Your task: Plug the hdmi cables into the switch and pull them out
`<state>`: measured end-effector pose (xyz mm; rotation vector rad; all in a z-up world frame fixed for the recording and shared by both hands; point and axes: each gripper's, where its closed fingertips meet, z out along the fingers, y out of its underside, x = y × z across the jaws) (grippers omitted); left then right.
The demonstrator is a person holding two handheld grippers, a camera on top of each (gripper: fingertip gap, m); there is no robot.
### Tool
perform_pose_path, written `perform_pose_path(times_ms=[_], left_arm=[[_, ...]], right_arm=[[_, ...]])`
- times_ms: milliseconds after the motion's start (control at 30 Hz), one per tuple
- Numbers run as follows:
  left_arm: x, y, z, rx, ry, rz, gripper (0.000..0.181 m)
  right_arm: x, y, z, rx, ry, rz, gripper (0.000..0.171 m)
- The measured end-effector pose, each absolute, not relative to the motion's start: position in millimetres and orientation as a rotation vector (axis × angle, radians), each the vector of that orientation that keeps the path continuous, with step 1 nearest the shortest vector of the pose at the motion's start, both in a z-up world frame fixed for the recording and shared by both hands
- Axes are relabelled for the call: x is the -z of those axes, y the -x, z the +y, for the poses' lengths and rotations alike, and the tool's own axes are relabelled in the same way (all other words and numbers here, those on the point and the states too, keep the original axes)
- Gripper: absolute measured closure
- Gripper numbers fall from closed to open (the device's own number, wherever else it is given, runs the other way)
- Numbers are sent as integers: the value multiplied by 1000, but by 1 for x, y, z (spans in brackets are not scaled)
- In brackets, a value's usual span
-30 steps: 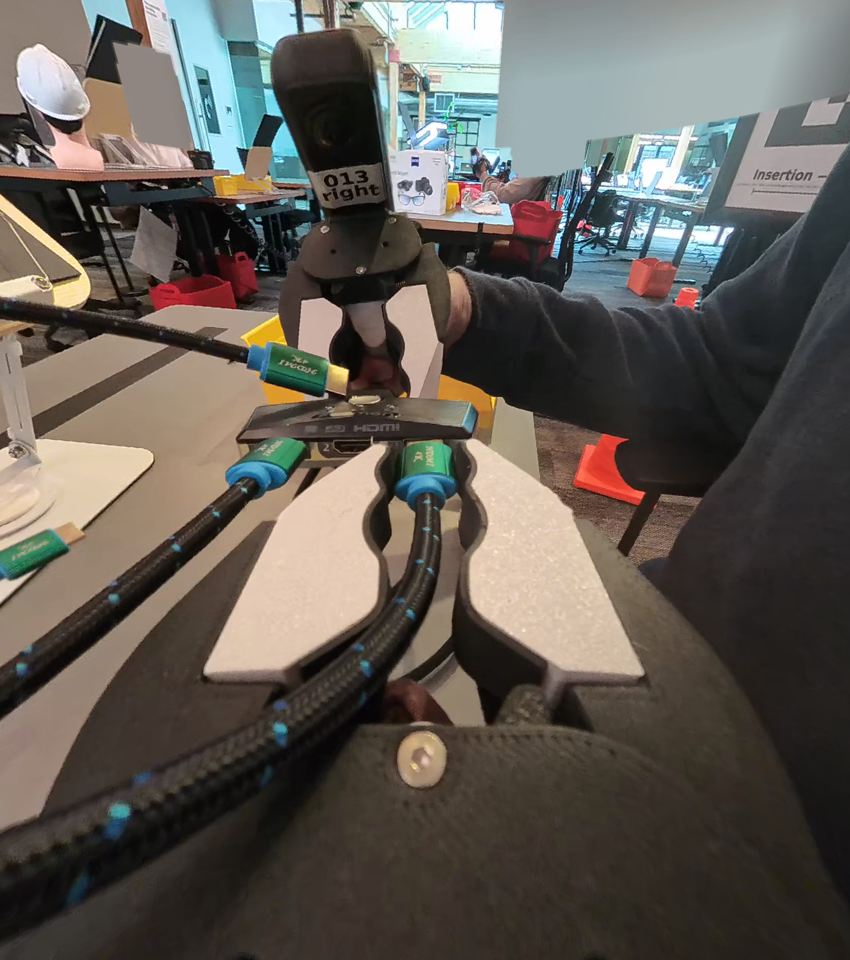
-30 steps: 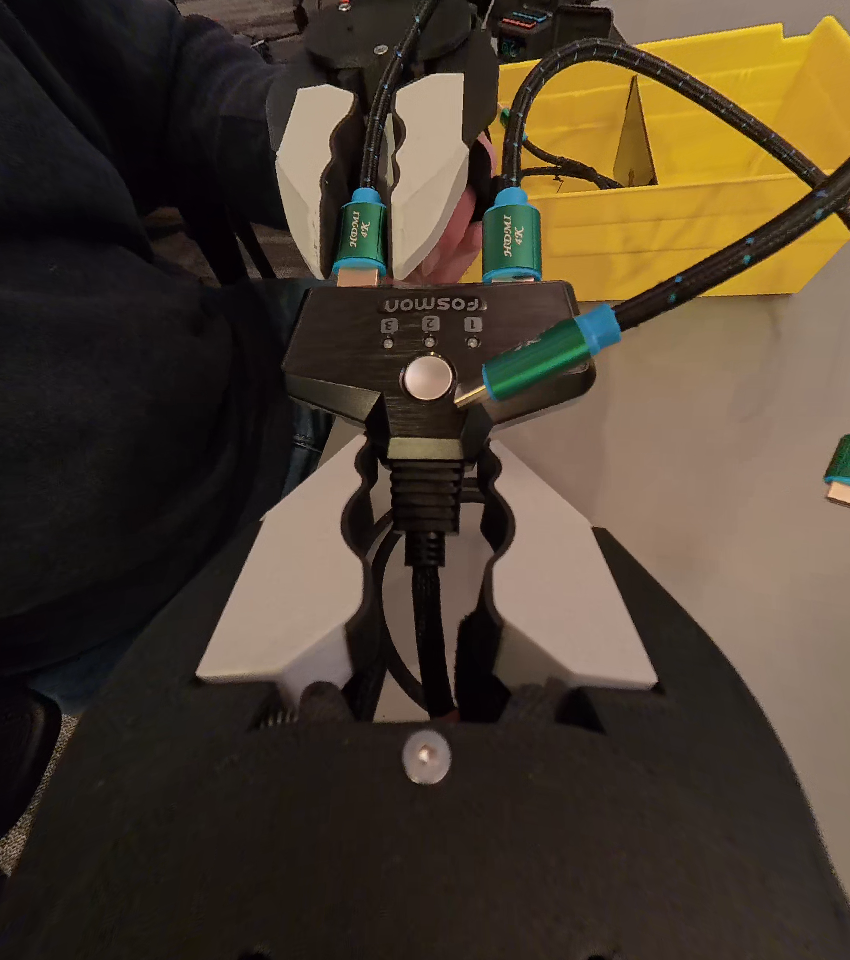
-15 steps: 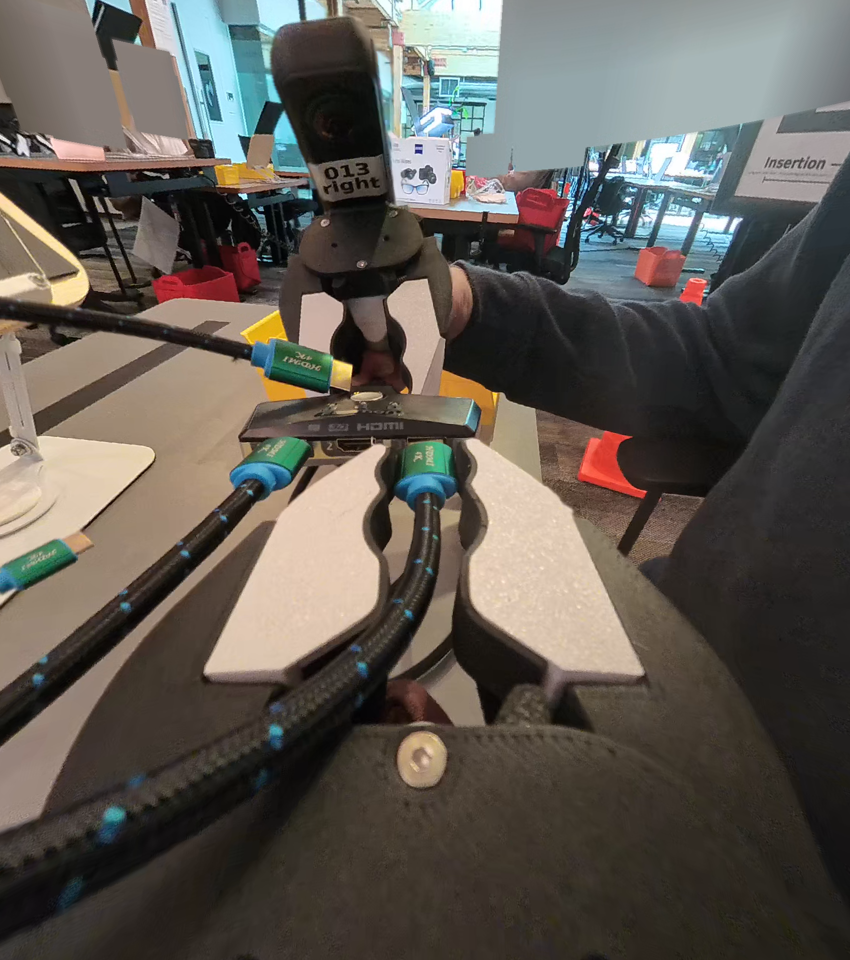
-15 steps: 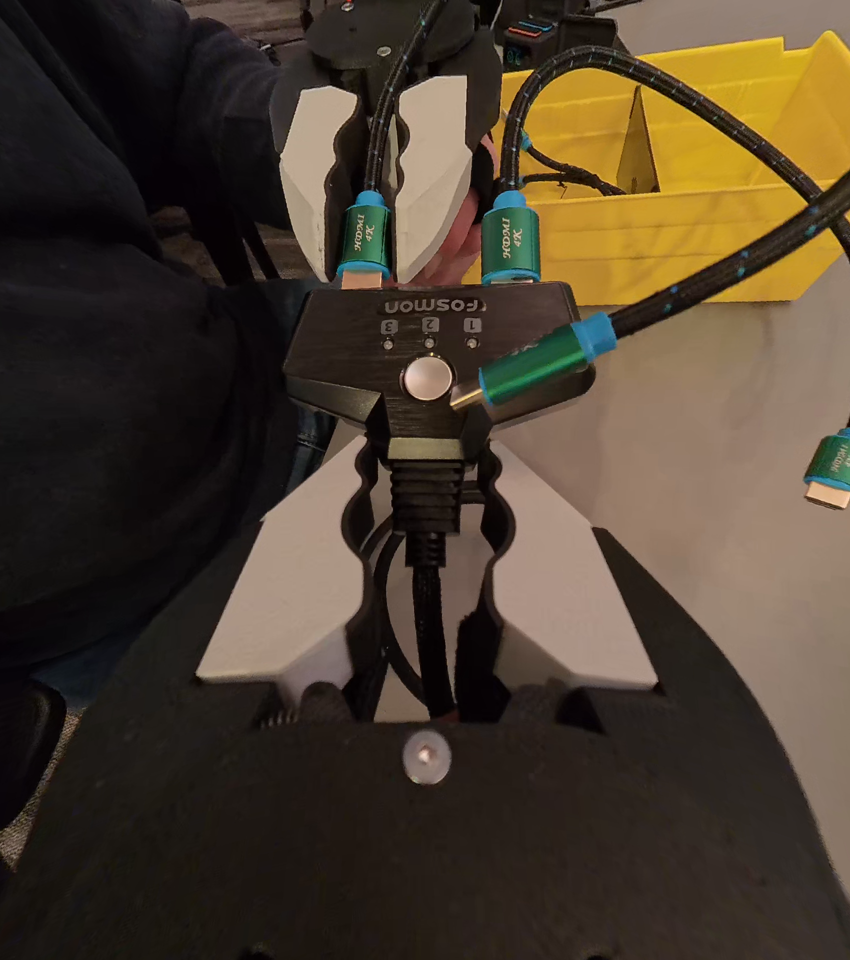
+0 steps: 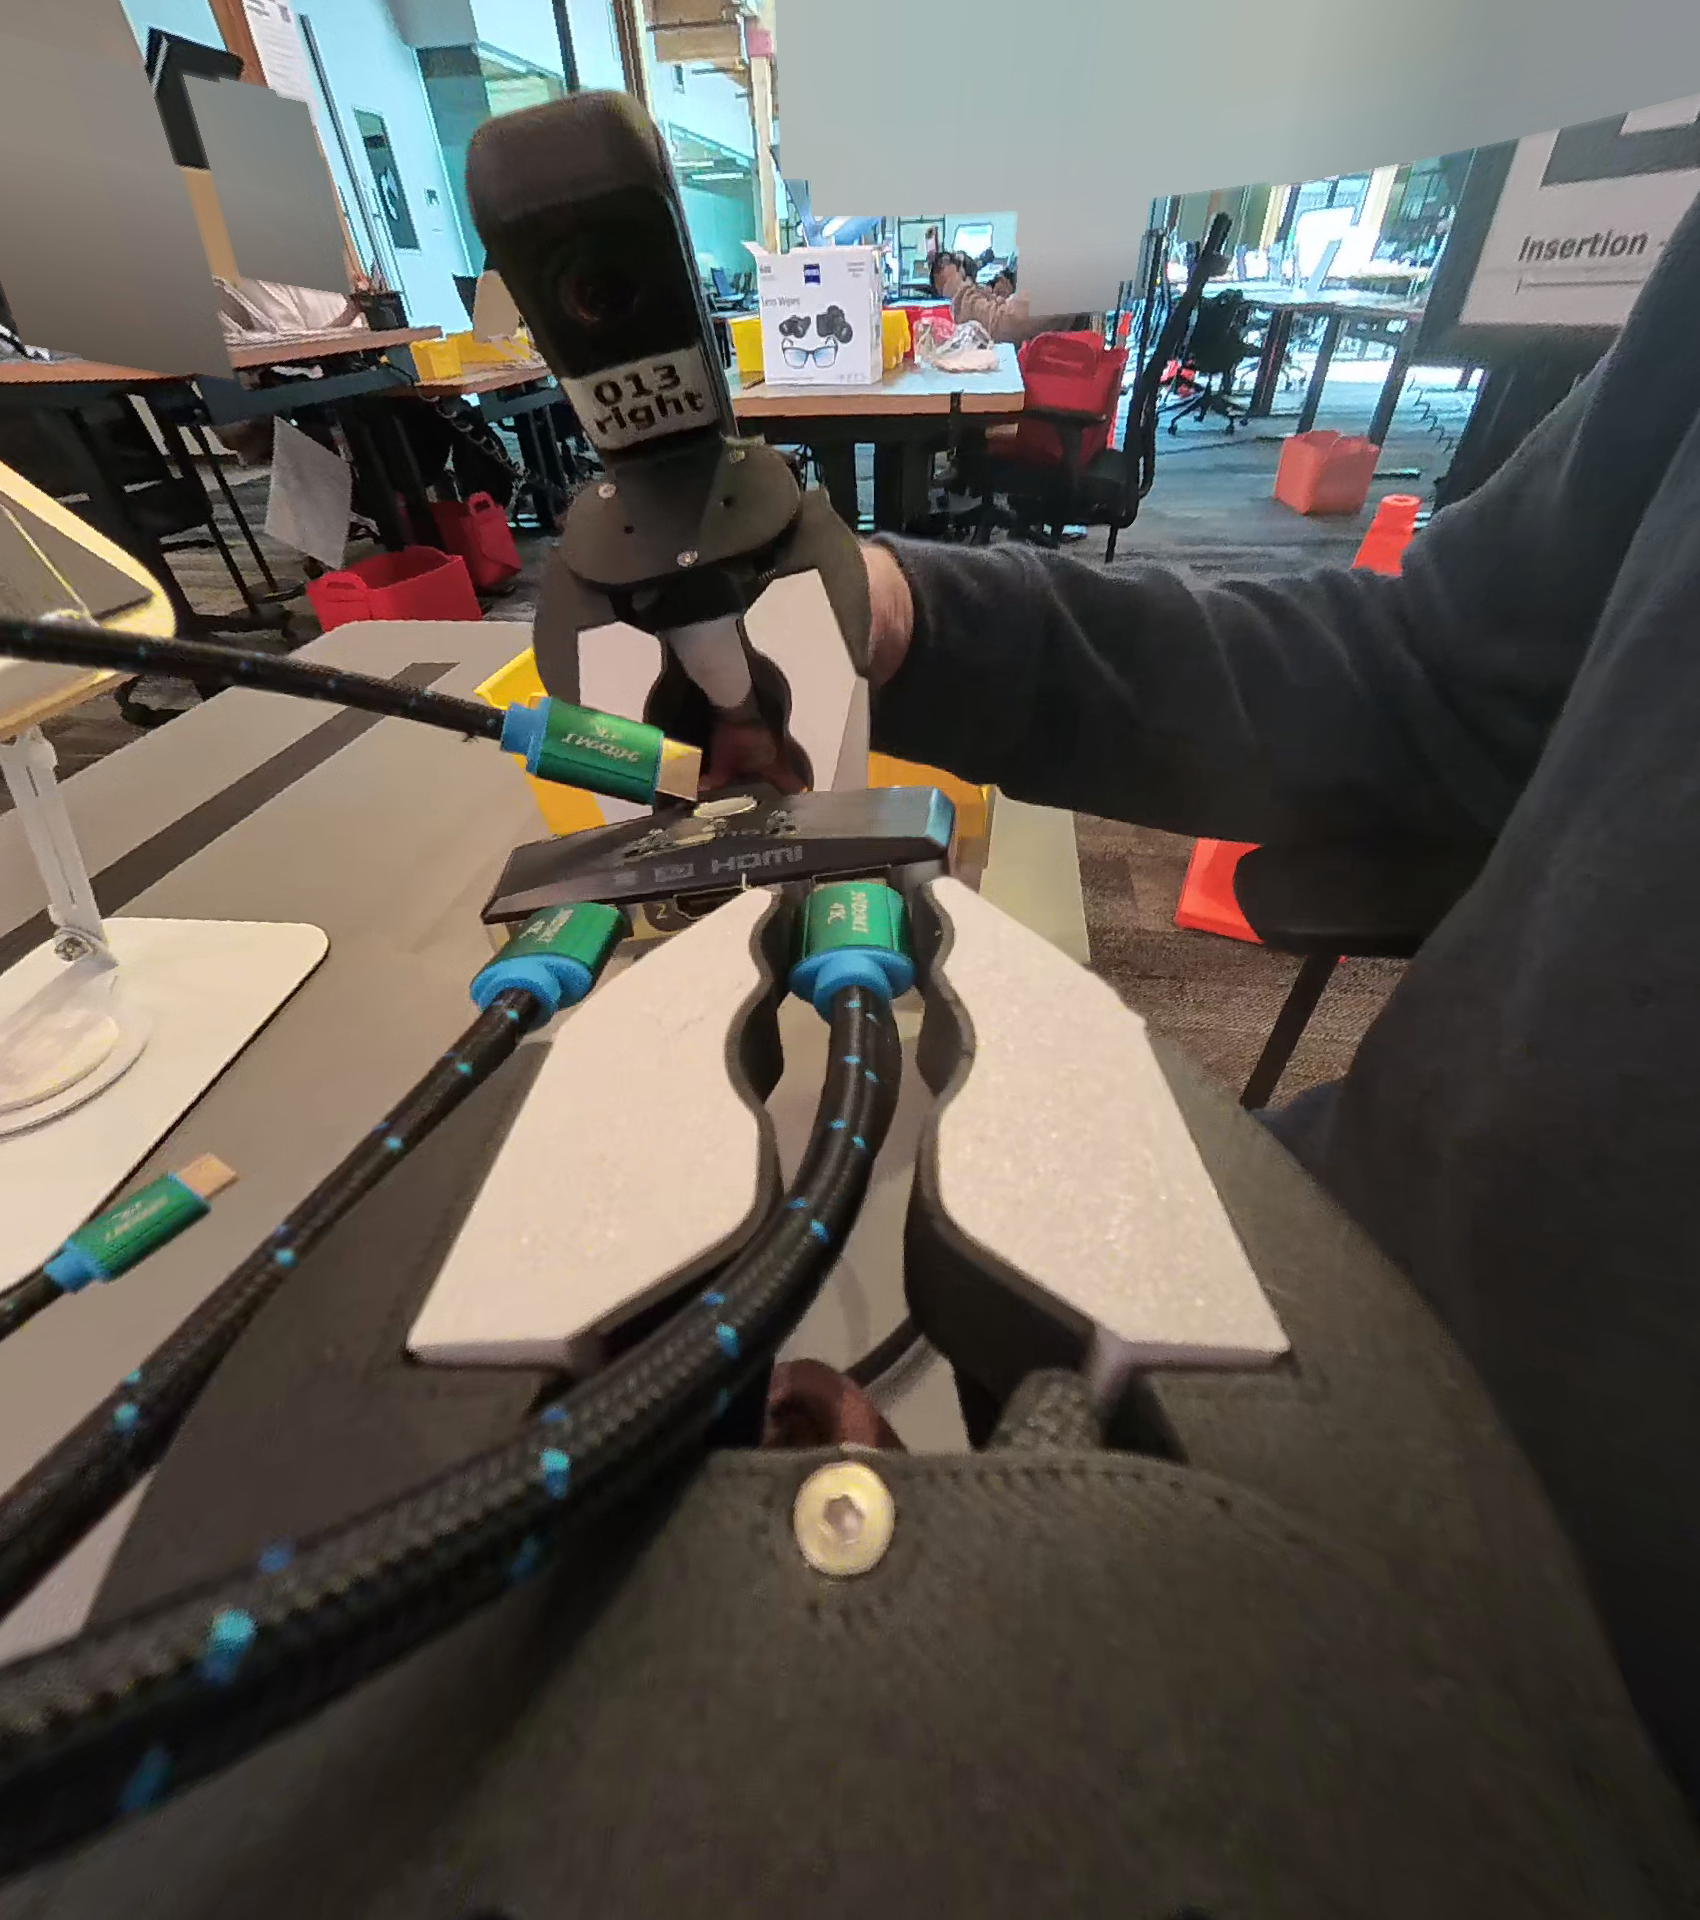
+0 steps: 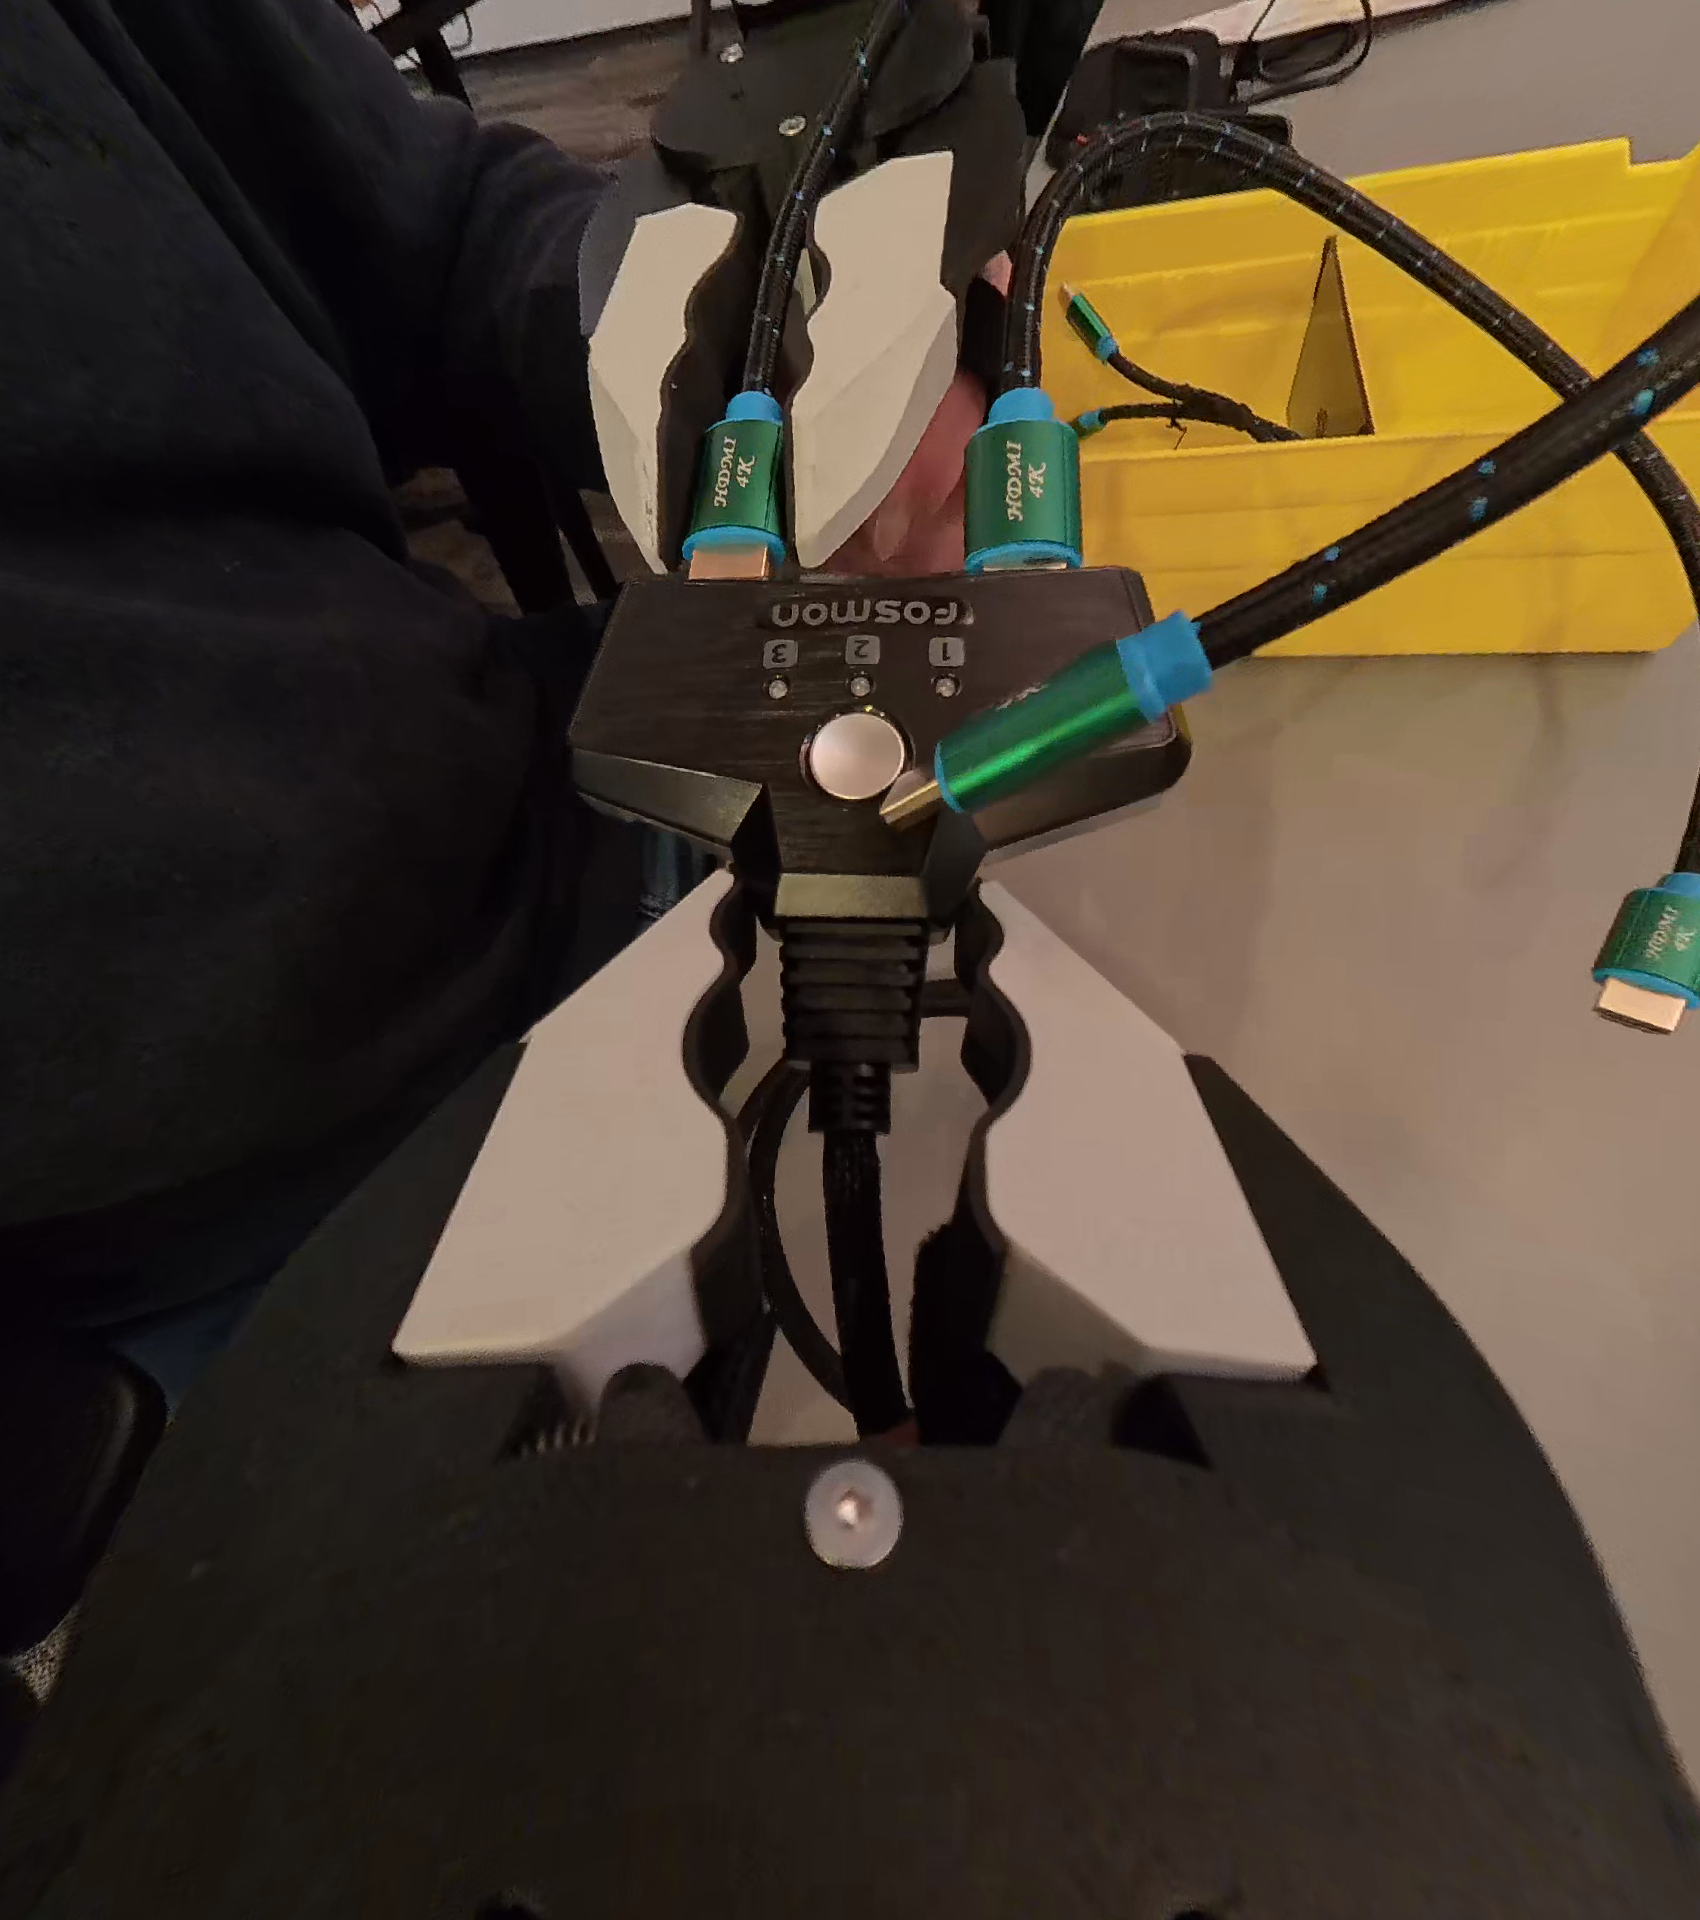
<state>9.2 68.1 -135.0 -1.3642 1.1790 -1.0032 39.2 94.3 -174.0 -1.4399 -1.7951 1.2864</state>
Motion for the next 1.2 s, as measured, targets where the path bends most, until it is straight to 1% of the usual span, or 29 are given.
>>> perform_pose_path(times_ms=[600, 1200], left_arm=[[127, -2, 71, 1027, 1369, 1135, 160], [136, -11, 67, 1039, 1387, 1154, 160]], right_arm=[[174, -40, 93, -1324, 1425, -1773, 134], [177, -40, 92, -1307, 1433, -1785, 134]])
